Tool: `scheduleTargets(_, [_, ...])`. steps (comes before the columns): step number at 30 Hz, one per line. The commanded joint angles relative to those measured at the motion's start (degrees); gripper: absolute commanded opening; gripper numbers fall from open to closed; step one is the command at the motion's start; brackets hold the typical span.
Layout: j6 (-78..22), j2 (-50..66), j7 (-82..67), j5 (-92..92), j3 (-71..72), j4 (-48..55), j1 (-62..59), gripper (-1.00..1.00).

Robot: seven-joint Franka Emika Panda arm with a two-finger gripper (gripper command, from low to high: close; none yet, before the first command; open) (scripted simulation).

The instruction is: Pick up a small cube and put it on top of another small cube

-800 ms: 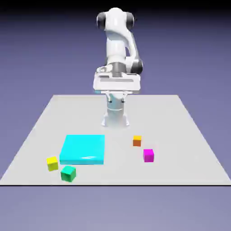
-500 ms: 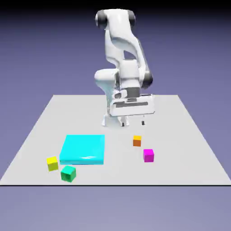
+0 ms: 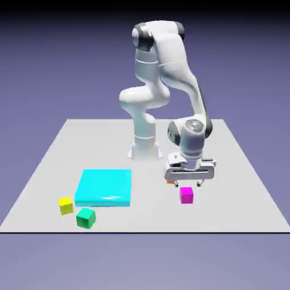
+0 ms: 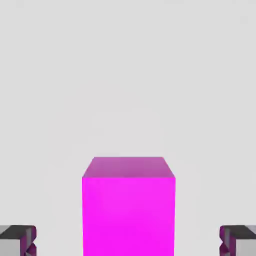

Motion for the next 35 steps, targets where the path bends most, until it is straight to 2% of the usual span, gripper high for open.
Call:
scheduleTargets(1, [1.87,2.08,-0.04,0.03,0.01,0.21,0.04,0.0])
scheduleTargets(3, [3.75,4.17,-0.09,0.06,0.02,0.41,0.08,0.0])
scheduleTargets(4, [3.75,4.17,-0.09,0.06,0.02,0.41,0.08,-1.0])
scheduleTargets(11, [-7.46,-8.28,0.18,-0.11,-0.05,-0.82,-0.16,-1.0])
scheduleTargets(26, [-26.67,4.36,-10.86,5.42,-20.07,29.59,-30.24,-1.0])
scheduleTargets(31, [-18.42,11.91,-13.16,8.81,-17.66,28.64,-31.8,-1.0])
scheduleTargets(32, [-18.41,11.91,-13.16,8.81,-17.66,28.64,-31.8,1.0])
scheduleTargets(35, [-22.95,7.76,-11.9,6.95,-18.99,29.16,-30.95,1.0])
